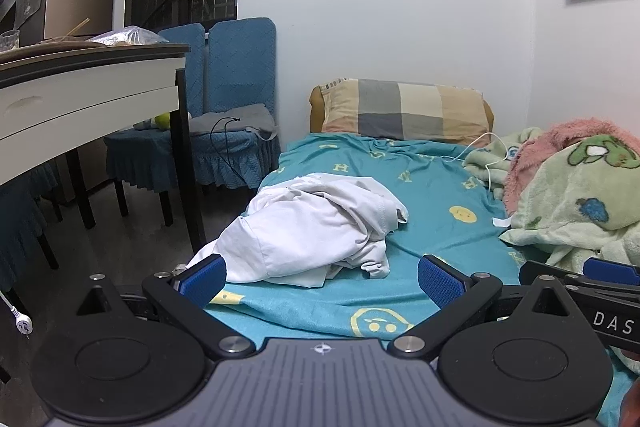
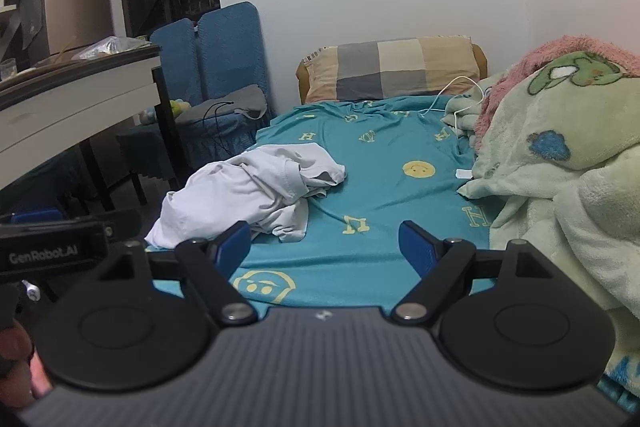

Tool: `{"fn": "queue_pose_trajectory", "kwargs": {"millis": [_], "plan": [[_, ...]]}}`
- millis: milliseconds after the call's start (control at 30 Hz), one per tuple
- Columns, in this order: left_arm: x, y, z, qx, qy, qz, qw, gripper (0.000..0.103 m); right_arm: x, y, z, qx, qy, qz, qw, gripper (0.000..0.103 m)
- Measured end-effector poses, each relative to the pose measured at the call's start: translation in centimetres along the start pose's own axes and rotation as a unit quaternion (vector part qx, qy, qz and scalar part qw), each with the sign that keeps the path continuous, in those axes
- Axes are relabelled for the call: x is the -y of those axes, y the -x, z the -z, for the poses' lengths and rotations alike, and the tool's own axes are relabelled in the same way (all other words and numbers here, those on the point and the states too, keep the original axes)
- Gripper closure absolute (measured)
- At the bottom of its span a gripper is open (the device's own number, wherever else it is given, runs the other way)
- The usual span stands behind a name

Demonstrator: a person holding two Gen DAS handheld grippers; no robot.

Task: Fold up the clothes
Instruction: 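Move both grippers toward the crumpled white T-shirt on the bed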

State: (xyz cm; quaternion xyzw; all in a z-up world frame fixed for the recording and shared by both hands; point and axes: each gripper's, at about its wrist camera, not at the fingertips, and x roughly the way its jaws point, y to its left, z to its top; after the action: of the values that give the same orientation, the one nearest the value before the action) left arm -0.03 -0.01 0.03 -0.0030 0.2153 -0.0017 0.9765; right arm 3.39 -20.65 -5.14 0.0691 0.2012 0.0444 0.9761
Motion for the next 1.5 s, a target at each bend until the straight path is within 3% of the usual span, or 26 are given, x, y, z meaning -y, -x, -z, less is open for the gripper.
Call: {"fn": "queue_pose_trajectory", "kwargs": {"millis": [267, 1500], "plan": [[0.1, 0.9, -0.3, 0.013, -0.005, 0.002, 0.9999, 0.0, 0.3, -0.1, 0.1, -0.004, -0.005, 0.005, 1.0, 0.02], [-0.2, -0.8, 0.2, -0.01, -0.012, 0.02, 0.9997, 0.0, -0.5, 0.5, -0.2, 0.009, 0.004, 0.016, 1.0, 0.02]]}}
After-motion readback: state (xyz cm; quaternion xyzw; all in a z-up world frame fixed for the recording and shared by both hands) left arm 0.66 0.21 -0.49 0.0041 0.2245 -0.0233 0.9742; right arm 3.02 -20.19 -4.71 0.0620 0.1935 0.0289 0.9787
